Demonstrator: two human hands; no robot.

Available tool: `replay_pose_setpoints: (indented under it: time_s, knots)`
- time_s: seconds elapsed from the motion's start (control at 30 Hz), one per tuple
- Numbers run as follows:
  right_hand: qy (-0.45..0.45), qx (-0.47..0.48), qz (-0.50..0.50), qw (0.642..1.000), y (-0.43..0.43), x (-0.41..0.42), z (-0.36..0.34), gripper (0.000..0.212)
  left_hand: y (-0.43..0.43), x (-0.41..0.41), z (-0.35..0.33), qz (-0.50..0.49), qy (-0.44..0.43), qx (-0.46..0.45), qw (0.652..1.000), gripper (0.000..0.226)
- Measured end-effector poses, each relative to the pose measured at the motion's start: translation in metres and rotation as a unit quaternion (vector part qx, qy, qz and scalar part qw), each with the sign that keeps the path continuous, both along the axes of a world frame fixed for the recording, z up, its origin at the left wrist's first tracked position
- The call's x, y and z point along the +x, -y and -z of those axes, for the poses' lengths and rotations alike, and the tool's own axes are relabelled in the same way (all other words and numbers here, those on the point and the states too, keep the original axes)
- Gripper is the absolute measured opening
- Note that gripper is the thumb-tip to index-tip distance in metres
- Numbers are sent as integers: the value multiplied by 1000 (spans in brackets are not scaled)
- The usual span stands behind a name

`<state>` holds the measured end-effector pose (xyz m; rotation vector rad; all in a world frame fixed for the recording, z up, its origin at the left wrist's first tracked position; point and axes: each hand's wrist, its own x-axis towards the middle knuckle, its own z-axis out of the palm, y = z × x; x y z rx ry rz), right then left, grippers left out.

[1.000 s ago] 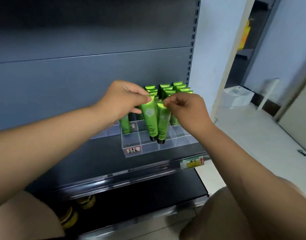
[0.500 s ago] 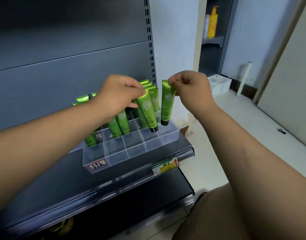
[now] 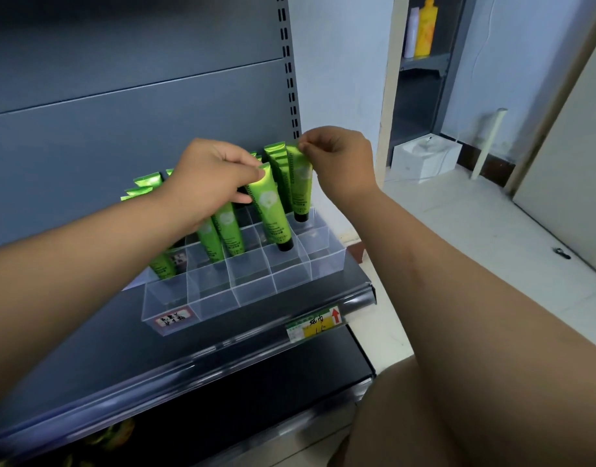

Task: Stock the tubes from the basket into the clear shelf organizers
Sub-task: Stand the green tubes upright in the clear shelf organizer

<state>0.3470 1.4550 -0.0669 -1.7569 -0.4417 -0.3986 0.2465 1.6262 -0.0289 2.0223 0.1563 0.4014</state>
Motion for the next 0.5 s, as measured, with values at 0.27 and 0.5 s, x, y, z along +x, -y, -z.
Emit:
replay_pose_setpoints:
  time_s: [0.27,0.5]
  knots:
    - [-64,-21,-19,998,-8,8,13,10,-3,-3,-1,10,2,15,1000,6]
    - [-70,-43,-15,997,-14,15,23,19,3,-3,2,11,4,22,1000,3]
